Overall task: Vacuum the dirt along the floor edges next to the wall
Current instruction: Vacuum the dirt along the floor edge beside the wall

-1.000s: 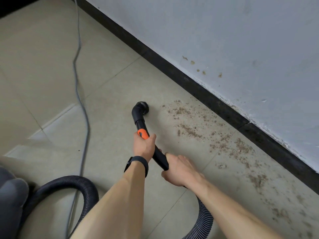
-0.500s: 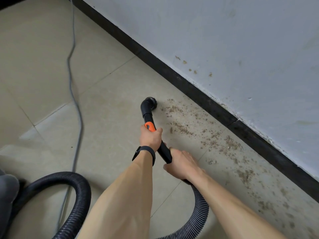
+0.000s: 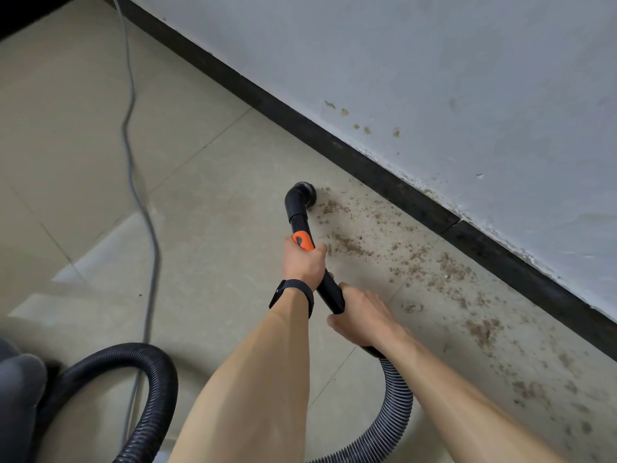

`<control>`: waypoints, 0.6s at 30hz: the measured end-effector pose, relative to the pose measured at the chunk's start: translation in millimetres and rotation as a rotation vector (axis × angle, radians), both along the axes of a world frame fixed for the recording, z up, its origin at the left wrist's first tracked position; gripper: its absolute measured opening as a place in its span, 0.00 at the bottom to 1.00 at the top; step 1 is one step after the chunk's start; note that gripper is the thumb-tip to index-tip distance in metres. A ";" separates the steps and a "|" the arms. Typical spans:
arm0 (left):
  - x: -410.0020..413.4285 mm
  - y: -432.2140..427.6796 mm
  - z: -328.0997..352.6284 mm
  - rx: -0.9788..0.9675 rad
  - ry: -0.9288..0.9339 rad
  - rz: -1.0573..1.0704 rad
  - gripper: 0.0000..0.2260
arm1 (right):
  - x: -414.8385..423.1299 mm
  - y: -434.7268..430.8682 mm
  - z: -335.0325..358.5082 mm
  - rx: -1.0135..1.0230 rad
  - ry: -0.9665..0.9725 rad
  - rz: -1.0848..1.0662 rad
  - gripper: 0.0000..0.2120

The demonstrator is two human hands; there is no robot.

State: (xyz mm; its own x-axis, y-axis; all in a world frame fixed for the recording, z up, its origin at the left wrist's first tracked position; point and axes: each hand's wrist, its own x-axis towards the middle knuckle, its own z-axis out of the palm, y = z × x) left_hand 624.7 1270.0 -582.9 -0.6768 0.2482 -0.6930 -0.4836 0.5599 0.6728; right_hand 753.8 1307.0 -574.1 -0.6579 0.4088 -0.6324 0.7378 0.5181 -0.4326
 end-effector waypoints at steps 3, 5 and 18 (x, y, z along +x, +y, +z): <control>-0.4 5.3 -2.7 0.000 0.014 -0.020 0.15 | 0.5 4.0 -1.1 -0.012 0.006 -0.013 0.09; -0.3 9.3 -4.4 0.002 0.021 -0.027 0.15 | 1.5 6.1 -1.5 -0.015 0.009 -0.021 0.09; 7.9 37.8 -8.7 0.009 0.045 -0.124 0.14 | 13.2 22.5 -8.2 -0.043 0.023 -0.135 0.08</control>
State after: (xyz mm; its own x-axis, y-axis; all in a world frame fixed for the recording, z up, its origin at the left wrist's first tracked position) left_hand 632.6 1307.8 -591.7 -0.6706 0.3382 -0.6603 -0.3804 0.6074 0.6974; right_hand 767.0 1329.5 -582.3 -0.6131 0.4675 -0.6368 0.7894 0.3952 -0.4698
